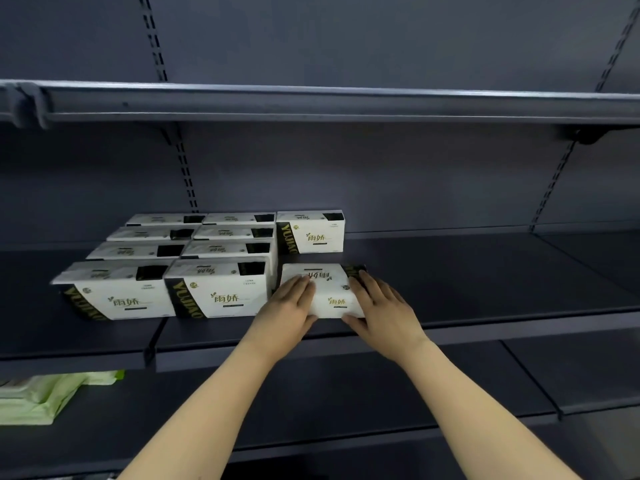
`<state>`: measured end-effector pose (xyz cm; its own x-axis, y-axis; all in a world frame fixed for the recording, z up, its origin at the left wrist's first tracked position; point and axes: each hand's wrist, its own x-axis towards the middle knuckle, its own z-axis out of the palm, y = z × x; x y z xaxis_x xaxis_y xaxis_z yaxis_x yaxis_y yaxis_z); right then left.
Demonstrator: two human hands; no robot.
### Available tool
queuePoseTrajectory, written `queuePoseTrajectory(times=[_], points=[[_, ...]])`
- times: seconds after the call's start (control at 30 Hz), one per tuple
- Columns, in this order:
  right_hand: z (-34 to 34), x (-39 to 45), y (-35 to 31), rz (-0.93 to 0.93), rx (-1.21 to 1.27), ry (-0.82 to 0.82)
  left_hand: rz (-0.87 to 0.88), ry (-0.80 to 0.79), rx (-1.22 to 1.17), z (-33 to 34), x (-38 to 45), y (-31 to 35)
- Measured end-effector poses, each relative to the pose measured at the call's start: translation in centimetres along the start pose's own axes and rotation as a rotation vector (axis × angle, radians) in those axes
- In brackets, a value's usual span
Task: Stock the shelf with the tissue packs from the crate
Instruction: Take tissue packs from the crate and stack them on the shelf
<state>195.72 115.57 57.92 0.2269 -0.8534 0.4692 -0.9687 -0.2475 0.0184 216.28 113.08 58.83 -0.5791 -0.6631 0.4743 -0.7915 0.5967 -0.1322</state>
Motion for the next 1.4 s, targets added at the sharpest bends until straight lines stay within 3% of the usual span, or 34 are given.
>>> queuePoseTrajectory(times=[0.17, 0.37, 0.57, 0.8, 0.9, 1.2, 1.4], points=[[-1.0, 1.0, 0.7, -0.010, 0.026, -0.053, -0.089, -0.125, -0.007, -3.0, 1.8, -0.4], [-2.7, 3.4, 1.0, -0.044, 0.029, -0.151, -0.175, -0.423, -0.062, -4.2, 4.2, -1.8], [-2.3, 4.1, 2.0, -0.079, -0.020, -0.206, -0.166, -0.550, 0.190, -3.2, 5.3, -1.0], [-2.1, 4.5, 3.2, 0.008, -0.096, -0.225, -0.165, -0.399, 0.256, -2.6, 5.9, -0.3], [-2.0, 4.8, 3.0, 0.101, -0.086, -0.206, -0.146, -0.334, 0.159, -2.8, 5.3, -0.2], [-2.4, 6.9, 1.5, 0.423, 0.370, -0.208, -0.080, -0.219, -0.314, -4.0, 2.5, 0.1], [-2.9, 8.4, 1.1, 0.488, 0.464, -0.413, 0.040, -0.157, -0.388, -3.3, 3.0, 3.1]])
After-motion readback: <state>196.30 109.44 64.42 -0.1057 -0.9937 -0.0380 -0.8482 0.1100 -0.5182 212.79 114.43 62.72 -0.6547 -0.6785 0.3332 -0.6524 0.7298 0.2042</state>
